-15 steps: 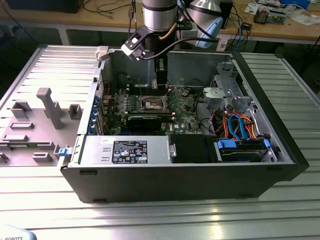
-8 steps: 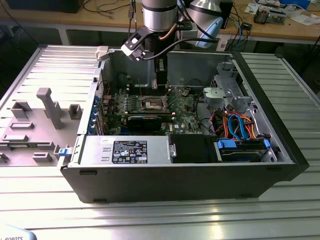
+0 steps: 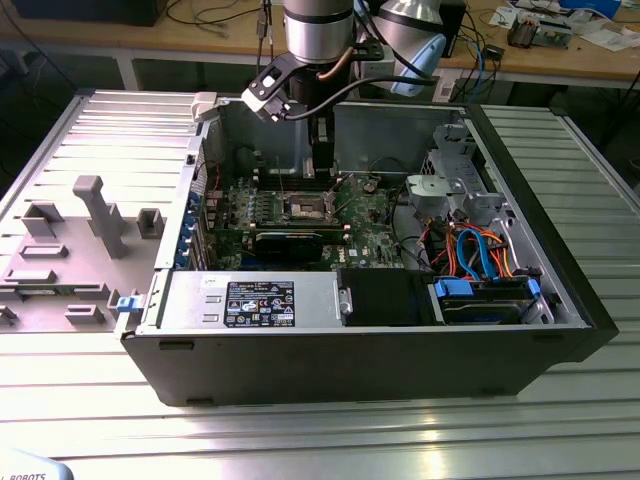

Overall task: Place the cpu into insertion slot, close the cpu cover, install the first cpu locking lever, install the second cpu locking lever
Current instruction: 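Place the cpu into insertion slot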

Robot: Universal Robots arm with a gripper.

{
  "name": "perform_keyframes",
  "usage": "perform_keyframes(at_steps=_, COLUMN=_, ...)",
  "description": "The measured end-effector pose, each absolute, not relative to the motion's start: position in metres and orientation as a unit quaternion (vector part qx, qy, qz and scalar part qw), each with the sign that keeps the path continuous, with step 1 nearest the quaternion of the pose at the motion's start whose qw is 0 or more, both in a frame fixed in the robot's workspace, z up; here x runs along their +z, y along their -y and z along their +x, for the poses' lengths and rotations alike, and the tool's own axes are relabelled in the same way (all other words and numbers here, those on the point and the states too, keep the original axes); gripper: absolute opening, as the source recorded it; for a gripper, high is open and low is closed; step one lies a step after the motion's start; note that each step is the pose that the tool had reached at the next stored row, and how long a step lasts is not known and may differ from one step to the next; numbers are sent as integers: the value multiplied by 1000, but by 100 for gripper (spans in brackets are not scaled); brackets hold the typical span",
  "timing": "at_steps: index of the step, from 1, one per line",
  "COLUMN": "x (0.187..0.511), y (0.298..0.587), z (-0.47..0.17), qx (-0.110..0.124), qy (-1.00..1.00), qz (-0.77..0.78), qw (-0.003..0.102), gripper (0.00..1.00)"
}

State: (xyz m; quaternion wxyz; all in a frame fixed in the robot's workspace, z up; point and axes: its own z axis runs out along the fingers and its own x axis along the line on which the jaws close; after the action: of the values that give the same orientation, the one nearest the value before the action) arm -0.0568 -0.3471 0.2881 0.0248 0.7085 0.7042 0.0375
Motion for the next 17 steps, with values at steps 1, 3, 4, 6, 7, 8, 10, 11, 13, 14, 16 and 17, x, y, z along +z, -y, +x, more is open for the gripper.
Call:
perform_keyframes(at_steps=1, x=288, y=347, z=-57, qx=37, qy=-704, qz=709, qw=25, gripper=54)
perform_keyframes(at_steps=3, x=288, y=347, z=-57, qx=38, qy=-704, qz=709, qw=25, gripper=54)
perform_keyframes(at_steps=4, x=288, y=347, z=-57, qx=38, qy=-704, qz=709, qw=25, gripper=54)
perform_keyframes(at_steps=6, x=288, y=347, z=-57, qx=38, qy=-704, qz=709, qw=25, gripper=54)
perform_keyframes(at_steps=7, x=288, y=347, z=-57, qx=37, qy=-704, qz=709, qw=25, gripper=54)
perform_keyframes(at_steps=8, x=288, y=347, z=-57, qx=37, qy=-703, qz=710, qw=25, gripper=54)
perform_keyframes(at_steps=10, x=288, y=347, z=-59, qx=37, qy=-700, qz=712, qw=25, gripper=54)
perform_keyframes(at_steps=11, x=287, y=347, z=-59, qx=37, qy=-700, qz=712, qw=25, gripper=54)
perform_keyframes(at_steps=13, x=287, y=347, z=-59, qx=37, qy=-700, qz=712, qw=25, gripper=54)
perform_keyframes(at_steps=14, x=287, y=347, z=-59, qx=37, qy=-700, qz=712, qw=25, gripper=54)
perform_keyframes(at_steps=16, x=287, y=347, z=-59, qx=37, qy=-700, qz=712, qw=25, gripper=54)
perform_keyframes(at_steps=17, x=287, y=347, z=-59, qx=37, qy=-700, qz=712, qw=25, gripper=54)
